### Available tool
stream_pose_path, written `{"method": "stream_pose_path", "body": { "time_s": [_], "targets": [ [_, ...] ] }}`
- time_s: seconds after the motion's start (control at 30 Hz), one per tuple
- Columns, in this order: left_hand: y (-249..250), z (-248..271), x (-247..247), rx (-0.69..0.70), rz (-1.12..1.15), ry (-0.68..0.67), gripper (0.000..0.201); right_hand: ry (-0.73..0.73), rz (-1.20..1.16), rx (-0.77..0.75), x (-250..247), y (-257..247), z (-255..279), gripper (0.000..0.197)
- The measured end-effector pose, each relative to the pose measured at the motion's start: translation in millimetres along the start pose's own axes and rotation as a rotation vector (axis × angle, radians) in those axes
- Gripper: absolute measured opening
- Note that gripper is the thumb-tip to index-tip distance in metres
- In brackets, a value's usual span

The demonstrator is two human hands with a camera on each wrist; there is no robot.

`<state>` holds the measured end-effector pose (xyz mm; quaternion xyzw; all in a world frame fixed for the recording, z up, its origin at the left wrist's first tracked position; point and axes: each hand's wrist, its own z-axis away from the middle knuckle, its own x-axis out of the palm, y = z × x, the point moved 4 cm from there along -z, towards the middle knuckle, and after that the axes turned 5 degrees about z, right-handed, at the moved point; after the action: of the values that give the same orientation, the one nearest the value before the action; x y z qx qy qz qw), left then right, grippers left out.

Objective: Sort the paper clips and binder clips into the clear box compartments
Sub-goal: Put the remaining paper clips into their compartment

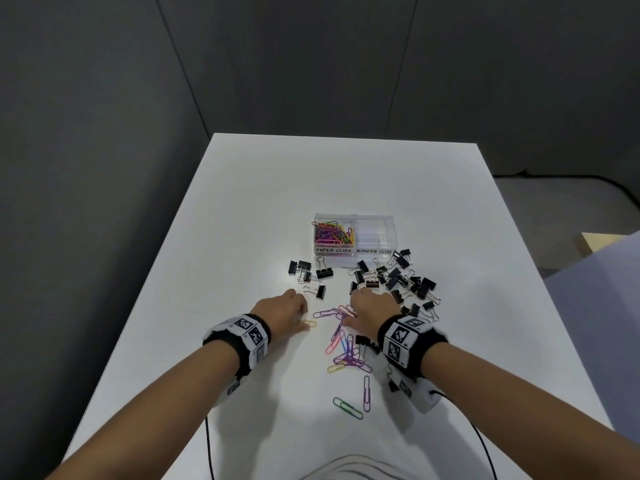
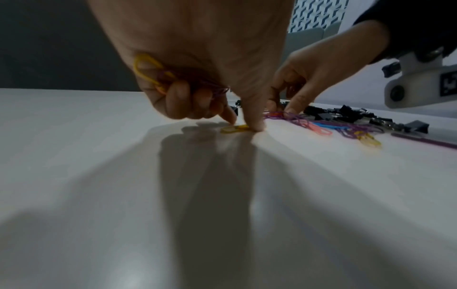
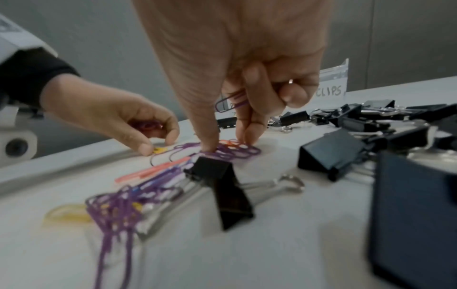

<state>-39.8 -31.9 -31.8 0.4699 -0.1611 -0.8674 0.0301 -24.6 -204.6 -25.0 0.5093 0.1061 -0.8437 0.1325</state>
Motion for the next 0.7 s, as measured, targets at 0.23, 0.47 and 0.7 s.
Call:
{"method": "stream_pose_path", "body": {
  "time_s": [0.23, 0.47, 0.7],
  "targets": [
    [4.5, -4.0, 3.5, 0.032, 0.034, 0.019, 0.025, -0.098, -0.128, 0.047, 0.9, 4.0, -4.9, 0.029],
    [14.0, -2.2, -6.6, 0.02, 0.144, 0.027, 0.028, -0.096, -0.233, 0.003, -1.5, 13.7, -0.8, 0.028],
    [30.4, -1.7, -9.0, 0.008, 0.138, 0.027, 0.035, -0.056, -0.401, 0.003, -11.5, 33.4, 7.8, 0.005]
  ]
}}
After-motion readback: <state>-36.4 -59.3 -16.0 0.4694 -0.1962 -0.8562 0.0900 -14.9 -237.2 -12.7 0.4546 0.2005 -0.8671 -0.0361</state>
